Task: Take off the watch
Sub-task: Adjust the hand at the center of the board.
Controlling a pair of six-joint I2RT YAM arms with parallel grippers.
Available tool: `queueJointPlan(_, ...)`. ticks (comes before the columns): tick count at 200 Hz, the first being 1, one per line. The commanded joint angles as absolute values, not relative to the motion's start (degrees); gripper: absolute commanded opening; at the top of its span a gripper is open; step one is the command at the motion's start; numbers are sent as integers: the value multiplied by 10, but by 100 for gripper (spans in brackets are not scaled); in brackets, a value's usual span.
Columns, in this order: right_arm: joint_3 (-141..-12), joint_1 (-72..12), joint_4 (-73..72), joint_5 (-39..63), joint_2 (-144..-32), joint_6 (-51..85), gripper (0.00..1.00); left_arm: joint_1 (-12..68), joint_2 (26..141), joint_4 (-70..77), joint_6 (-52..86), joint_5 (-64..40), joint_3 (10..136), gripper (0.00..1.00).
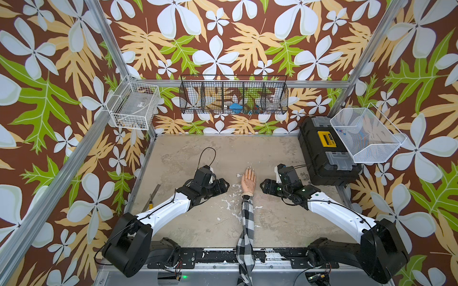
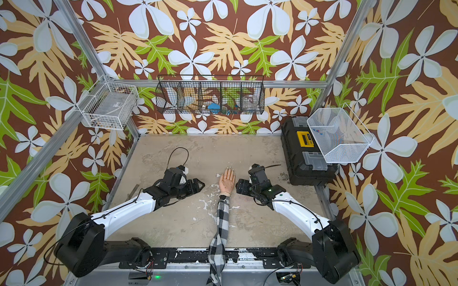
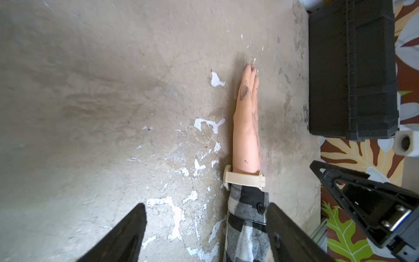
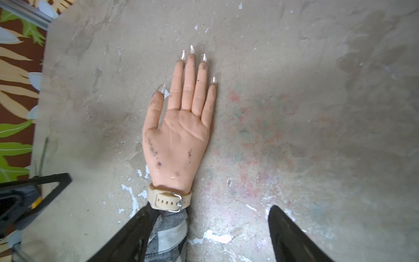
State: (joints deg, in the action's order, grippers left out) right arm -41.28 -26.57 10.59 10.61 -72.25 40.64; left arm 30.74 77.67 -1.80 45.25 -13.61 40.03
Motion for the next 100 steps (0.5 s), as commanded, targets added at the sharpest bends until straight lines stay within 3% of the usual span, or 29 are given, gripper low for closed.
queueJointPlan(1,-405,-260,41,187,-730,429,79,326,814,38,475,-153,412,84)
queueJointPlan(100,-345,-259,-70,275,-792,493,61,384,911,83,493,-147,447,81)
